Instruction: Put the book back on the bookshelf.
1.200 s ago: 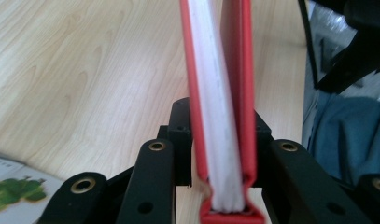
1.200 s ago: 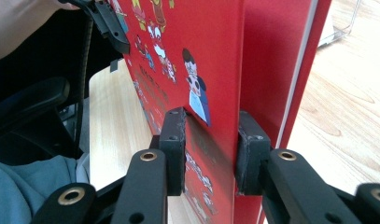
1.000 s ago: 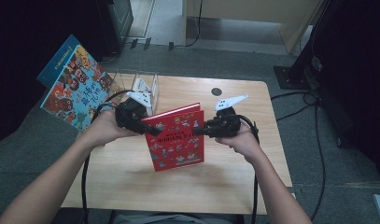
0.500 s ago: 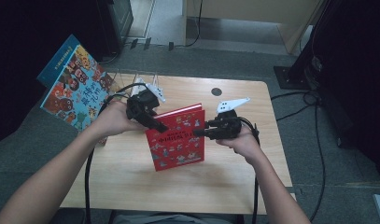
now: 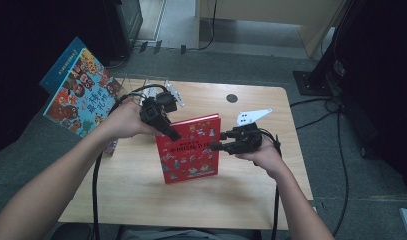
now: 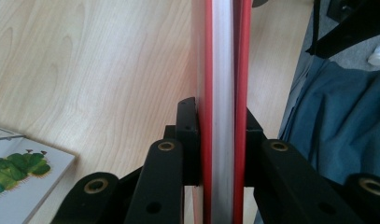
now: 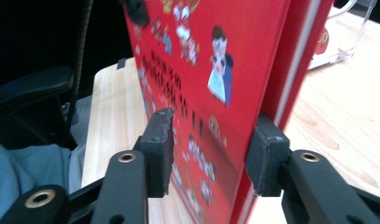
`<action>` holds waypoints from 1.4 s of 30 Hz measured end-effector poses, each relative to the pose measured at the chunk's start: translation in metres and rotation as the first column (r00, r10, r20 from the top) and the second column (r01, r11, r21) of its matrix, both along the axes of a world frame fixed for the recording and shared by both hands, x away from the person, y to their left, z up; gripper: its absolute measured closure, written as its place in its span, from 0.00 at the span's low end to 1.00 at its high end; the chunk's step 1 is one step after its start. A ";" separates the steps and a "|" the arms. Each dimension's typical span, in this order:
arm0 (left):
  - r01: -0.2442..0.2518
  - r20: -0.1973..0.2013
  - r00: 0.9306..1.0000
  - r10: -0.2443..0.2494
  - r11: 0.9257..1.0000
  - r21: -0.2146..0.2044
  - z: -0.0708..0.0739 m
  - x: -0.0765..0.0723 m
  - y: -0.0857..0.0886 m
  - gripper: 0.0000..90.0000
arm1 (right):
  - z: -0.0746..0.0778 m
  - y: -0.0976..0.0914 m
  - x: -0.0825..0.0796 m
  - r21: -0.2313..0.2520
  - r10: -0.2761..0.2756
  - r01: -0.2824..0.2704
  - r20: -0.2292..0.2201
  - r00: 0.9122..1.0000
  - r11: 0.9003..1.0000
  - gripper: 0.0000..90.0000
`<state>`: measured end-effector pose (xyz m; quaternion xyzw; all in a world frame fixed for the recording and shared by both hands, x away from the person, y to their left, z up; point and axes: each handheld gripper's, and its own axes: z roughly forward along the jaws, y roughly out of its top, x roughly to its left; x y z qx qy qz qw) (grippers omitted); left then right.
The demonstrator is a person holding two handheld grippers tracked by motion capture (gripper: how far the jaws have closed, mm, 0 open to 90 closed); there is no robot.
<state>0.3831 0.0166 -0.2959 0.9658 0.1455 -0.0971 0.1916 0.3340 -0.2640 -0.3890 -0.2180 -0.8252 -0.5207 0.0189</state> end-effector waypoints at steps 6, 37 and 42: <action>-0.032 0.001 0.999 0.032 0.999 -0.002 0.002 0.002 0.009 0.89 | -0.009 -0.015 -0.003 -0.003 -0.061 0.061 0.001 0.998 0.998 0.61; -0.226 0.001 0.974 0.227 0.972 -0.066 0.023 -0.004 0.071 0.90 | -0.079 0.005 0.007 -0.223 -0.295 0.289 0.007 0.956 0.931 0.52; -0.258 0.010 0.966 0.259 0.964 -0.069 0.024 -0.006 0.087 0.89 | -0.095 0.004 0.011 -0.275 -0.363 0.358 0.036 0.931 0.892 0.52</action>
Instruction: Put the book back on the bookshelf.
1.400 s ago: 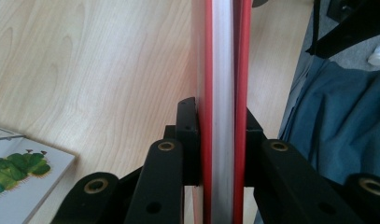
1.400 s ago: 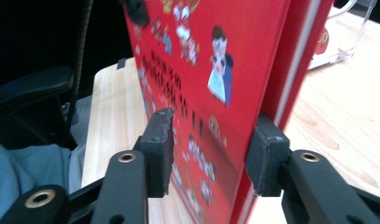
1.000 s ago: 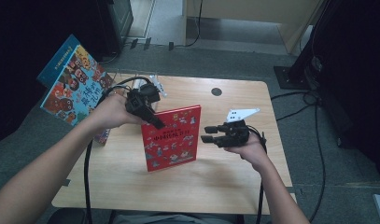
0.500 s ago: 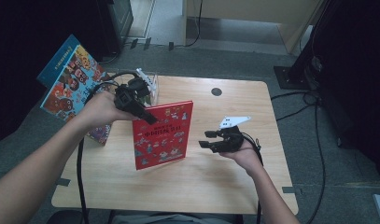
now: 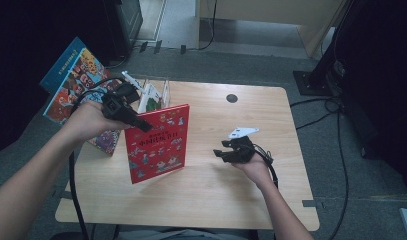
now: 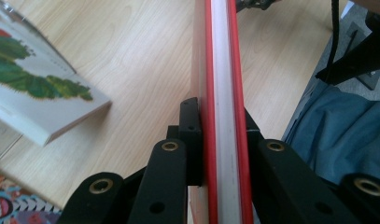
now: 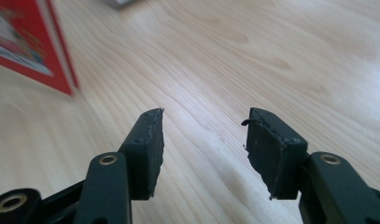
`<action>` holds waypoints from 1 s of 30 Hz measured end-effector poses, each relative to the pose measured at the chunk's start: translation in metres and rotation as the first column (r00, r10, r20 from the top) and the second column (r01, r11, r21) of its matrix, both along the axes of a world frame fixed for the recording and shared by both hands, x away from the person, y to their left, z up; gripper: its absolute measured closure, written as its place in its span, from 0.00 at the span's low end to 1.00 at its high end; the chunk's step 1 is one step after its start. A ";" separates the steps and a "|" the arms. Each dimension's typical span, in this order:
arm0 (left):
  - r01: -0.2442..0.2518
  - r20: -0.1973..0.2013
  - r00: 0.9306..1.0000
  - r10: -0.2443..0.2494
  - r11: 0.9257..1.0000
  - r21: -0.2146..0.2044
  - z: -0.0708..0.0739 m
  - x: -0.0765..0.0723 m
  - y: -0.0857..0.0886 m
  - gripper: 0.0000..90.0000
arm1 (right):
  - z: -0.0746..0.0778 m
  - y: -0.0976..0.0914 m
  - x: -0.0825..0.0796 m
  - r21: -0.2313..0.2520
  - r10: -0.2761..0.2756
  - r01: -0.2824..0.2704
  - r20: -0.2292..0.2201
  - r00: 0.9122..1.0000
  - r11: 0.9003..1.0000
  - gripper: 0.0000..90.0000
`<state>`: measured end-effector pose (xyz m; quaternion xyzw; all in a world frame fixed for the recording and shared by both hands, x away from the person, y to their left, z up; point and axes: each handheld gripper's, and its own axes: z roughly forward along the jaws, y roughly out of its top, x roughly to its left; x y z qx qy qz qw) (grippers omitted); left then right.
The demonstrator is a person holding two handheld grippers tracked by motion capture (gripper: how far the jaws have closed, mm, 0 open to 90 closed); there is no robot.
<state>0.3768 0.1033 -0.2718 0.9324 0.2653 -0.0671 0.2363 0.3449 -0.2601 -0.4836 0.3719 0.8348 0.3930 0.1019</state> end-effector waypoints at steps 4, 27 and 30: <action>-0.040 -0.003 0.999 0.040 0.999 -0.009 0.001 -0.003 0.016 0.90 | -0.011 -0.003 0.005 -0.033 -0.049 0.048 -0.016 0.999 0.998 0.52; -0.195 -0.024 0.981 0.195 0.981 -0.017 0.000 -0.014 0.081 0.89 | -0.034 0.001 0.006 -0.080 -0.103 0.108 0.057 0.993 0.991 0.45; -0.211 -0.029 0.977 0.211 0.977 -0.023 0.000 -0.014 0.089 0.89 | -0.035 0.001 0.006 -0.074 -0.108 0.112 0.064 0.992 0.991 0.45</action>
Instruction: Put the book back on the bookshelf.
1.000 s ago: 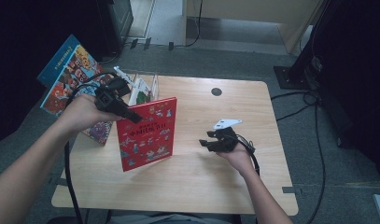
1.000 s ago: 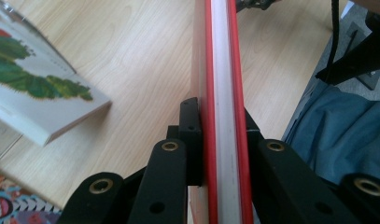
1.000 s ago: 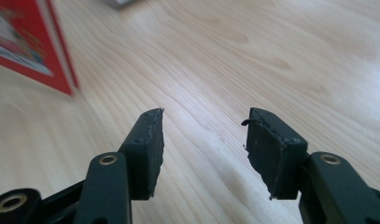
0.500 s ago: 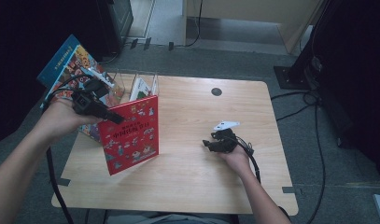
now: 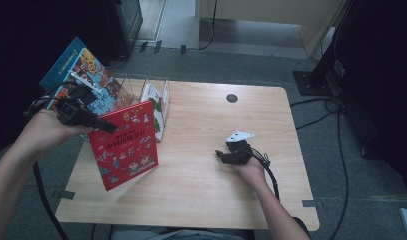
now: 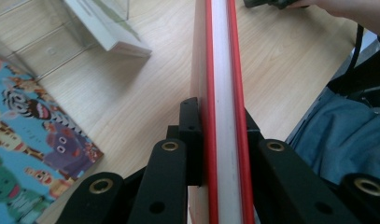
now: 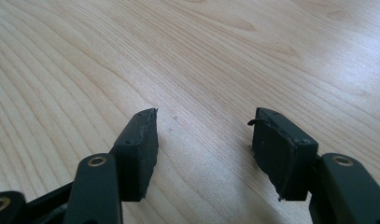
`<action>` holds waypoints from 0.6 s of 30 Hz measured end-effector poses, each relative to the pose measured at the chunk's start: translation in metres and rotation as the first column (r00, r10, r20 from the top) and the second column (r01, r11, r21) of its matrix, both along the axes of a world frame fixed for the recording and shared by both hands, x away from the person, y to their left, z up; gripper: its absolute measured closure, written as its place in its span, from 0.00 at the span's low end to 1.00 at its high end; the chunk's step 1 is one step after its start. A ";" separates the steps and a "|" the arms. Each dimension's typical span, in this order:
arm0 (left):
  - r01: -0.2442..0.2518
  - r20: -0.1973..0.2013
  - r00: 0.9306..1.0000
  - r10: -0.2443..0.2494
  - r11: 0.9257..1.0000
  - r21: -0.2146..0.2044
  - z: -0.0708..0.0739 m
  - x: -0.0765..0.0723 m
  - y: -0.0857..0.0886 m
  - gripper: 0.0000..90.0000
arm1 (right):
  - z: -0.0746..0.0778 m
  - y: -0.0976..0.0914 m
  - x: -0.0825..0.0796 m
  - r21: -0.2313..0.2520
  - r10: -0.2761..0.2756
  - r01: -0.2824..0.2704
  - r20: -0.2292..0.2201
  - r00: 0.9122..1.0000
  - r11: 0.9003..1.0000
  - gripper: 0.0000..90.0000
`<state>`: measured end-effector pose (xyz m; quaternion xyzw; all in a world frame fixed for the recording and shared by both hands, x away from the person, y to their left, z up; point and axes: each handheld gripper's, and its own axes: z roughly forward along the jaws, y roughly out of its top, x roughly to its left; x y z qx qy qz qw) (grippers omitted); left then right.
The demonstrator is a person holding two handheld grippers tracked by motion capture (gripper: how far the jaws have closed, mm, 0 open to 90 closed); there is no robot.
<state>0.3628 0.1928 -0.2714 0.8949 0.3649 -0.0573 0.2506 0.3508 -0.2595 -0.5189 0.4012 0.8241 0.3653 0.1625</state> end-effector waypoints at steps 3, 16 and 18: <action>-0.015 0.002 1.000 0.015 1.000 -0.002 0.001 0.000 0.008 0.89 | -0.003 -0.001 -0.002 0.018 0.000 0.000 0.018 1.000 1.000 0.45; -0.123 -0.020 0.992 0.123 0.992 -0.010 -0.001 0.008 0.044 0.89 | -0.005 -0.002 -0.004 0.030 -0.007 0.006 0.034 0.999 1.000 0.44; -0.135 -0.022 0.991 0.134 0.991 -0.008 -0.002 0.010 0.046 0.89 | -0.005 -0.002 -0.004 0.030 -0.007 0.006 0.034 0.999 1.000 0.44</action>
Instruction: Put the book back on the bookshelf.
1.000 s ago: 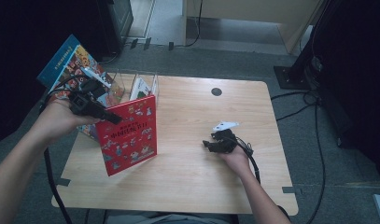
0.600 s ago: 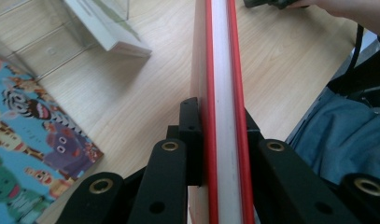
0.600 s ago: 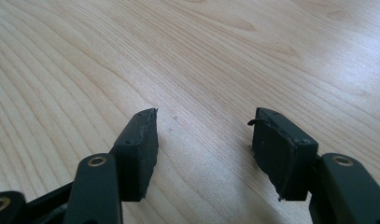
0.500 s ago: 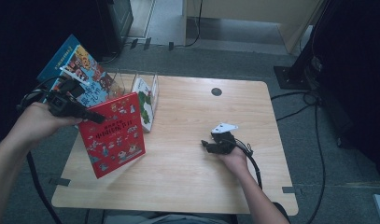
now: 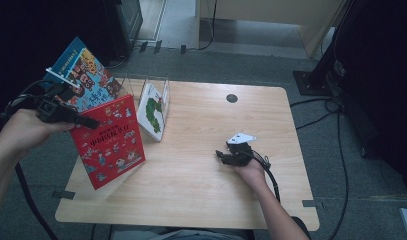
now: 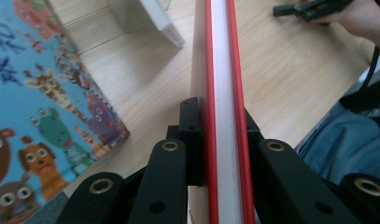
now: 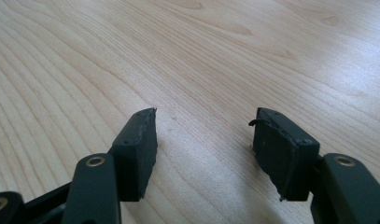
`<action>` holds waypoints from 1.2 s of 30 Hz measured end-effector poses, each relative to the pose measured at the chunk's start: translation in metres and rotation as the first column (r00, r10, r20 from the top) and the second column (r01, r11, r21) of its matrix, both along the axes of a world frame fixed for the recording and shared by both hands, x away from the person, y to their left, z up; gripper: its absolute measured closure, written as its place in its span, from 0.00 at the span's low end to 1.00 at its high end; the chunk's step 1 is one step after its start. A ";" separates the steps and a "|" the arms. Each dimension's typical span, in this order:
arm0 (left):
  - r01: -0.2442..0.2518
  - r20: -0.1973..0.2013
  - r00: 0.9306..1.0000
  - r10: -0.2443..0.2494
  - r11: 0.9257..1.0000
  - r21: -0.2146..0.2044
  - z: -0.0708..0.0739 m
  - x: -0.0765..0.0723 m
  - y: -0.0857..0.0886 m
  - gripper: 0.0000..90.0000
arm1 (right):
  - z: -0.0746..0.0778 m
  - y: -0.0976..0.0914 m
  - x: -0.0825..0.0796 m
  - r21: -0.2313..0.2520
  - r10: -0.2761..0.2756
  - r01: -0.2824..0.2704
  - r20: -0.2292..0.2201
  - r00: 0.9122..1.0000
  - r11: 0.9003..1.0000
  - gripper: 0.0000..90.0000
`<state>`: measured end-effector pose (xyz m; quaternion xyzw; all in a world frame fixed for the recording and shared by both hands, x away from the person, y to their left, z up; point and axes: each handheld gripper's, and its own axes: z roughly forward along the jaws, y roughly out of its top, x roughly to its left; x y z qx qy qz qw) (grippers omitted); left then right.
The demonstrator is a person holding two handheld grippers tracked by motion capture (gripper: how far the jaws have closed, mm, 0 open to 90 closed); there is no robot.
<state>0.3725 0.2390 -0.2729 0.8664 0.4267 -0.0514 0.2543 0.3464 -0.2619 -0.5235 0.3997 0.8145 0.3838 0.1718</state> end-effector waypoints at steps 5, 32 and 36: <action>-0.053 -0.002 0.999 0.053 0.999 0.009 -0.001 0.007 0.010 0.89 | 0.000 0.000 0.000 0.003 -0.002 0.002 -0.001 1.000 1.000 0.44; -0.211 0.012 0.977 0.211 0.977 0.008 0.003 0.073 0.018 0.89 | 0.000 0.001 0.000 0.001 -0.009 0.009 0.002 1.000 1.000 0.43; -0.219 0.023 0.976 0.218 0.976 0.015 0.005 0.079 0.015 0.89 | 0.000 0.002 0.001 -0.002 -0.014 0.014 0.002 1.000 1.000 0.43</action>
